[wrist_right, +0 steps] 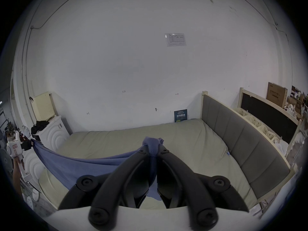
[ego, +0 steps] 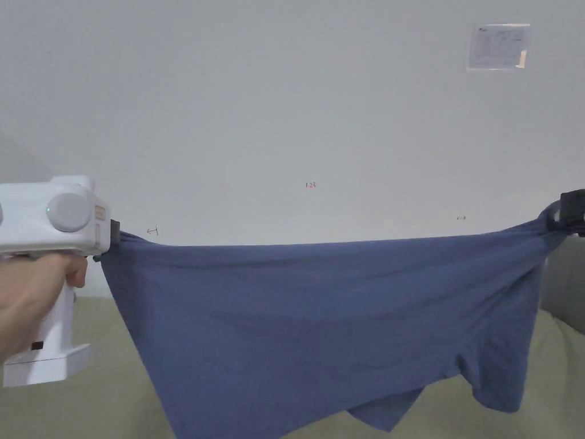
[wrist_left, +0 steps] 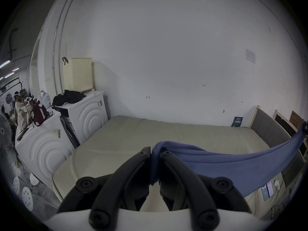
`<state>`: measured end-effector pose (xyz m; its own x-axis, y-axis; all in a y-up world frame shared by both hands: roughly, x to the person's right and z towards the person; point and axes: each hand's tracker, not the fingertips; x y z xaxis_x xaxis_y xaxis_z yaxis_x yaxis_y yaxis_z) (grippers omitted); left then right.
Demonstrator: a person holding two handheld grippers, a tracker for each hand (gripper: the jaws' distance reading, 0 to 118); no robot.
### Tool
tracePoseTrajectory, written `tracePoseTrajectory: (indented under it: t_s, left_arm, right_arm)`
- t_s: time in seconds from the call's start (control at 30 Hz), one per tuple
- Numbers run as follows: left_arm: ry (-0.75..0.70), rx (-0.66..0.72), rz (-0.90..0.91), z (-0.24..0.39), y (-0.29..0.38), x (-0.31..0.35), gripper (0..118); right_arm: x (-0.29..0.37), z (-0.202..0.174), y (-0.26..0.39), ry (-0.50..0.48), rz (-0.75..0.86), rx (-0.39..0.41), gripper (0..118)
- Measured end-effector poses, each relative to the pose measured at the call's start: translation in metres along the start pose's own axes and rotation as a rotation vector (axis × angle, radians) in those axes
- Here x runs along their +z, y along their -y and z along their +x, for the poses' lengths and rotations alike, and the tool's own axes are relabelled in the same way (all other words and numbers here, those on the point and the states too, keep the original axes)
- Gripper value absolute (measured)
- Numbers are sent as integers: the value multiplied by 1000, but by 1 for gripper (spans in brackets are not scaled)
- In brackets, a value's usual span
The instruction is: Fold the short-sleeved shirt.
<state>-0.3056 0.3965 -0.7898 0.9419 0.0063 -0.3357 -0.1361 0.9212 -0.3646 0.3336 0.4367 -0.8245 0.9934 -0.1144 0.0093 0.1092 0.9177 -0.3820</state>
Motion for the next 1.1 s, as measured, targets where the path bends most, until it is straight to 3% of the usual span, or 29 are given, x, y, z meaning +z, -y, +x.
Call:
tracePoseTrajectory:
  t_s: [0.23,0.53,0.83,1.1]
  left_arm:
    - [-59,16,18,25,-26,-54,8]
    - [-163,11,53,63,-40,-155,8]
    - [-239,-38,98,88,-11,-231,8]
    - [-232,-69,-30,95,62,-274,8]
  right_arm:
    - [-85,-4,-28,38,-9,33,8]
    - [-185,-43,-31,103,55,167,8]
    - [-275,-53,-11,95,25,180,8]
    - [-327,-39,69,96,-115,161,8]
